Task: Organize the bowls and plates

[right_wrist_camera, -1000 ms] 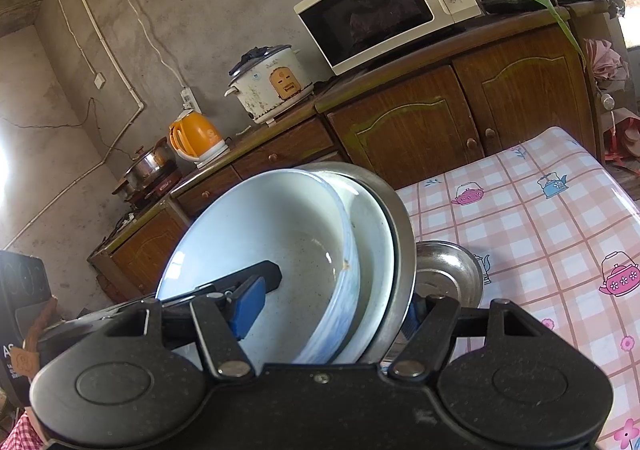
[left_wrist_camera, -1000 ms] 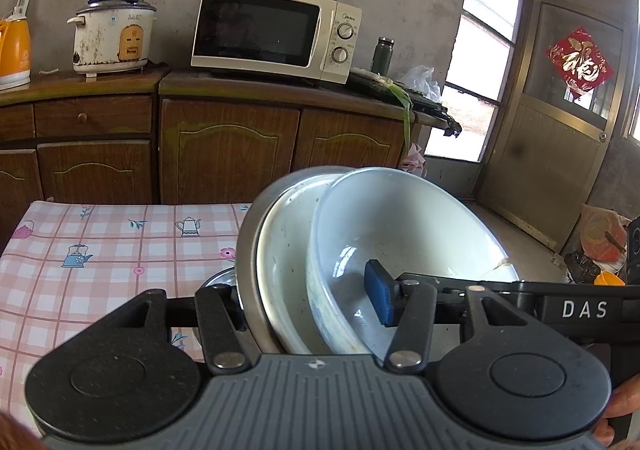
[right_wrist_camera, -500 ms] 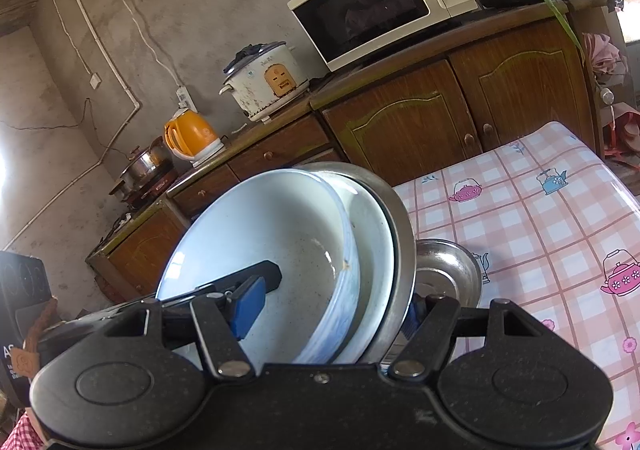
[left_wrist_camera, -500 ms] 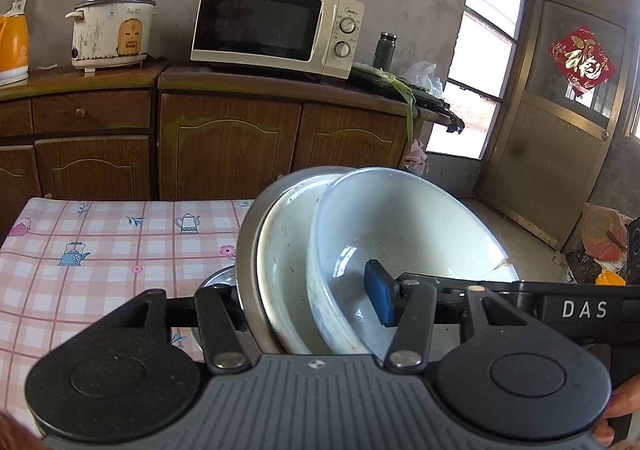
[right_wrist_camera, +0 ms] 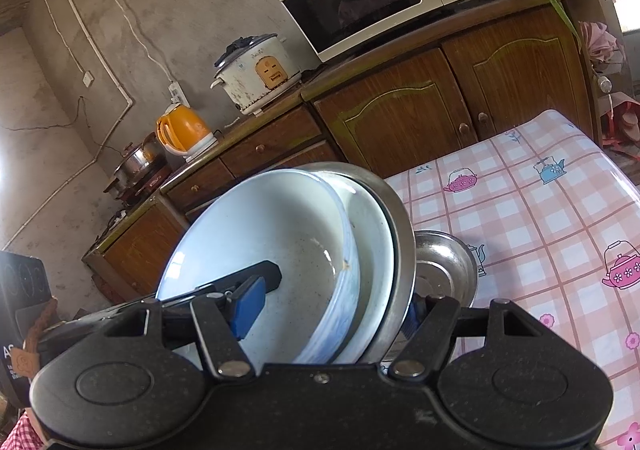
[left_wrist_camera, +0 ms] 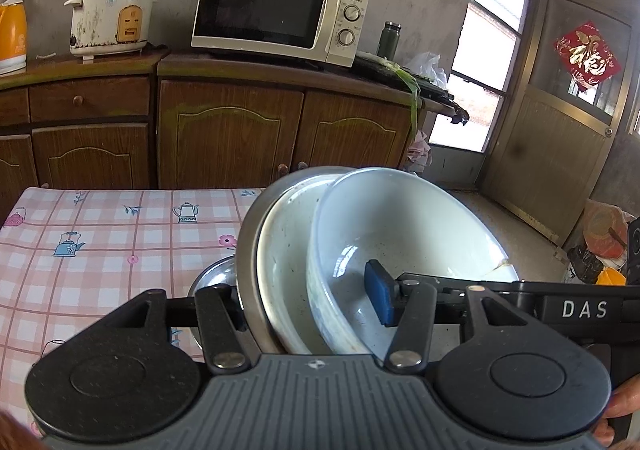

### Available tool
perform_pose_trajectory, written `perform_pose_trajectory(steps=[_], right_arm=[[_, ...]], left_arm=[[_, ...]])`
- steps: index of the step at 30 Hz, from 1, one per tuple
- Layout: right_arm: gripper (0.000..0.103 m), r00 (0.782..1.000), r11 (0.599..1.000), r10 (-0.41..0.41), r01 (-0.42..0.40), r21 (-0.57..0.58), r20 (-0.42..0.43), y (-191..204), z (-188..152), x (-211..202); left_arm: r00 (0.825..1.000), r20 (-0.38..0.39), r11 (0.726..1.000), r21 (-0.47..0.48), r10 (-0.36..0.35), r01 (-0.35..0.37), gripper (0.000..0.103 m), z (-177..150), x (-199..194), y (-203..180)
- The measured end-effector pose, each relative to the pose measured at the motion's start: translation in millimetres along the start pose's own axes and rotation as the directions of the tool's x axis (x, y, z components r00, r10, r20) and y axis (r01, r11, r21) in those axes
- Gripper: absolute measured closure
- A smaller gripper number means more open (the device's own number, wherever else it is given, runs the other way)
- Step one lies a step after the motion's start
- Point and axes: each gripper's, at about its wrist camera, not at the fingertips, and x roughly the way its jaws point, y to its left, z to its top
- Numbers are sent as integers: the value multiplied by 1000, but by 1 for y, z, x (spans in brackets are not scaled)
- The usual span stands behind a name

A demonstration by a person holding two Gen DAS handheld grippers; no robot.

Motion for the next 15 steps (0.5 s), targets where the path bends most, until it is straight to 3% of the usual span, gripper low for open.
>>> perform_pose_trajectory(steps=[15], right_arm=[[21, 1000, 1000, -2, 2, 21, -28, -15, 1, 19]], left_arm=[[1000, -28, 1000, -13, 8, -8, 50, -1, 16, 4]])
